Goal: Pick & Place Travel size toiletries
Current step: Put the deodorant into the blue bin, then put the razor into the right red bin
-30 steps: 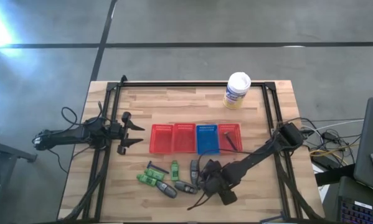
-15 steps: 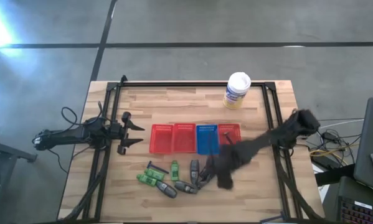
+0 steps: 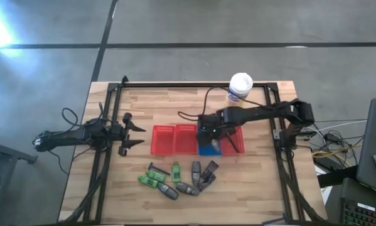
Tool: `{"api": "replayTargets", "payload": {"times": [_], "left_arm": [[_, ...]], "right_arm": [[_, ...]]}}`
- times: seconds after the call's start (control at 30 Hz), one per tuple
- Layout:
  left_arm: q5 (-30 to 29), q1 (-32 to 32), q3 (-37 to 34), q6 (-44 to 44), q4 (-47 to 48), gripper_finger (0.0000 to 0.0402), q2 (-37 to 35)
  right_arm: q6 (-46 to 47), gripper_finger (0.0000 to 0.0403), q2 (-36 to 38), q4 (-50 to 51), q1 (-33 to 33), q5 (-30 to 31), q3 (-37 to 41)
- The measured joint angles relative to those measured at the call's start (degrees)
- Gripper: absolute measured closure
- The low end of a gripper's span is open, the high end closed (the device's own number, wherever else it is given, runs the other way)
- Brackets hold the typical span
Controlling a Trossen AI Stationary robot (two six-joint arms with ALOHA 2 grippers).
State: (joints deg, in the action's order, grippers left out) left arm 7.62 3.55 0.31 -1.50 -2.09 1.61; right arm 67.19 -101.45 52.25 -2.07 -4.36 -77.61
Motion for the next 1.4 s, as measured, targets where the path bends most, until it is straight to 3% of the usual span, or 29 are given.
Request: {"api": "replayTargets", "payload": {"times": [0.43,0.8,0.87,1.03,1.13,1.4], "left_arm": [[0.0,0.0,0.0,0.0,0.0,0.0184,0.1],[0.2,0.0,0.0,0.6,-2.4,0.0184,0.1],[0.6,0.0,0.0,7.3,-4.4,0.0183,0.1],[0.4,0.0,0.0,42.1,-10.4,0.0184,0.1],[0.4,0.0,0.0,55.7,-12.3,0.0183,0.1],[-3.8,0.0,0.0,61.2,-12.0,0.0184,0.5]], "right_arm": [[7.4,0.0144,-3.5,-5.0,-0.6,3.0,1.8],[3.5,0.0100,-1.8,-4.5,-0.1,3.4,0.4],[2.3,0.0094,-1.5,-4.2,0.1,3.3,-0.2],[0.9,0.0082,-1.3,-3.9,0.0,2.3,-0.7],[0.1,0.0075,-1.3,-2.8,0.1,1.7,-0.7],[0.1,0.0061,-1.1,-2.5,0.5,1.3,-0.7]]}}
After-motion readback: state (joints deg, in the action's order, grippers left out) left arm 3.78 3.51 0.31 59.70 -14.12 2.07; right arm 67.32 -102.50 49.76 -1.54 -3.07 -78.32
